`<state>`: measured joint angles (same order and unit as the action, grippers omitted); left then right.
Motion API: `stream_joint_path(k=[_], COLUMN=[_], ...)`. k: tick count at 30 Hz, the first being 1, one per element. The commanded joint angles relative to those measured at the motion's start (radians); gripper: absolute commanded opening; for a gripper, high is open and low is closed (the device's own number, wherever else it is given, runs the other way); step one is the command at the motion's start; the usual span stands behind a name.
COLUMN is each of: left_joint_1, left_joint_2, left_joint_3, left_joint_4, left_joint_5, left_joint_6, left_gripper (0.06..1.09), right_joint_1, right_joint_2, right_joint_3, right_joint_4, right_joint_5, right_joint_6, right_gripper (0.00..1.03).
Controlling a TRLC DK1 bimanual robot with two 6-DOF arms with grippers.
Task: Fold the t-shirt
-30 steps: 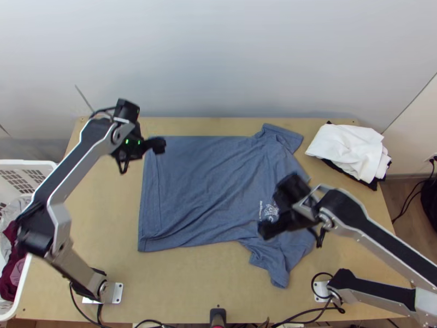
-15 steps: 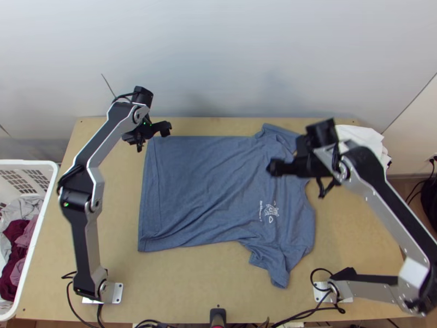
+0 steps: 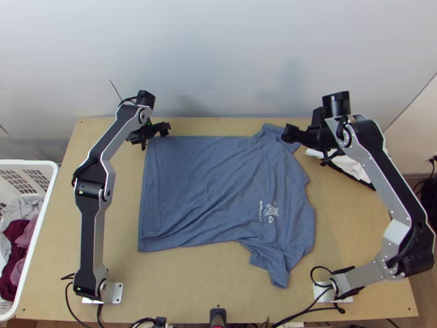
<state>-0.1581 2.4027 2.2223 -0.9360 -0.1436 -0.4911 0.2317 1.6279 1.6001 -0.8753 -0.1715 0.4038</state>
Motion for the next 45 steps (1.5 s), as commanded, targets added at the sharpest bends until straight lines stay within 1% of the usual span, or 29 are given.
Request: stream_joint_path(k=[1, 4, 7, 8, 10, 13, 17, 19, 21, 25, 28, 31, 34, 35, 37, 39, 40, 45], left_joint_1=[0.011, 0.011, 0.011, 0.011, 0.009, 0.008, 0.008, 0.008, 0.008, 0.006, 0.005, 0.002, -0.001, -0.001, -0.001, -0.004, -0.006, -0.015], left_joint_2=[0.036, 0.046, 0.047, 0.047, 0.047, 0.044, 0.042, 0.039, 0.035, 0.024, 0.013, 0.006, -0.004, -0.008, -0.014, -0.020, -0.022, -0.022], left_joint_3=[0.019, 0.023, 0.025, 0.025, 0.025, 0.025, 0.025, 0.023, 0.023, 0.023, 0.023, 0.020, 0.017, 0.016, 0.016, 0.014, 0.014, 0.014], left_joint_4=[0.023, 0.028, 0.040, 0.045, 0.046, 0.048, 0.046, 0.045, 0.046, 0.042, 0.034, 0.020, 0.012, 0.011, 0.009, 0.008, 0.008, 0.008], left_joint_5=[0.007, 0.016, 0.024, 0.030, 0.035, 0.035, 0.033, 0.024, 0.010, 0.004, 0.004, 0.002, 0.002, 0.002, 0.002, 0.002, 0.002, 0.002], left_joint_6=[-0.001, -0.001, -0.003, -0.004, -0.007, -0.009, -0.012, -0.009, -0.006, -0.001, -0.003, -0.003, -0.003, -0.003, -0.003, -0.001, -0.003, -0.007], left_gripper=[0.97, 0.96, 0.81, 0.79, 0.76, 0.57, 0.38, 0.24, 0.10, 0.10, 0.10, 0.10, 0.10, 0.10, 0.10, 0.10, 0.10, 0.10], right_joint_1=[-0.017, -0.019, -0.026, -0.029, -0.042, -0.063, -0.072, -0.080, -0.084, -0.078, -0.069, -0.048, -0.014, 0.000, 0.017, 0.029, 0.032, 0.044], right_joint_2=[0.061, 0.078, 0.102, 0.113, 0.150, 0.222, 0.320, 0.371, 0.440, 0.593, 0.728, 0.823, 0.851, 0.854, 0.854, 0.845, 0.840, 0.856], right_joint_3=[0.029, 0.029, 0.026, 0.026, 0.029, 0.054, 0.138, 0.182, 0.253, 0.426, 0.597, 0.725, 0.741, 0.736, 0.721, 0.686, 0.666, 0.667], right_joint_4=[0.021, 0.022, 0.022, 0.022, 0.022, 0.039, 0.039, 0.070, 0.070, 0.070, 0.068, 0.073, 0.113, 0.114, 0.124, 0.182, 0.211, 0.256], right_joint_5=[0.015, 0.026, 0.032, 0.040, 0.041, 0.040, 0.040, 0.040, 0.040, 0.040, 0.040, 0.041, 0.059, 0.072, 0.124, 0.170, 0.173, 0.187], right_joint_6=[0.001, 0.001, 0.001, 0.001, 0.001, 0.015, 0.004, 0.001, -0.013, -0.040, -0.053, -0.059, -0.065, -0.080, -0.100, -0.125, -0.135, -0.181], right_gripper=[0.98, 0.98, 0.98, 0.98, 0.98, 0.98, 0.98, 0.98, 0.98, 0.98, 0.98, 0.98, 0.98, 0.98, 0.98, 0.98, 0.98, 0.98])
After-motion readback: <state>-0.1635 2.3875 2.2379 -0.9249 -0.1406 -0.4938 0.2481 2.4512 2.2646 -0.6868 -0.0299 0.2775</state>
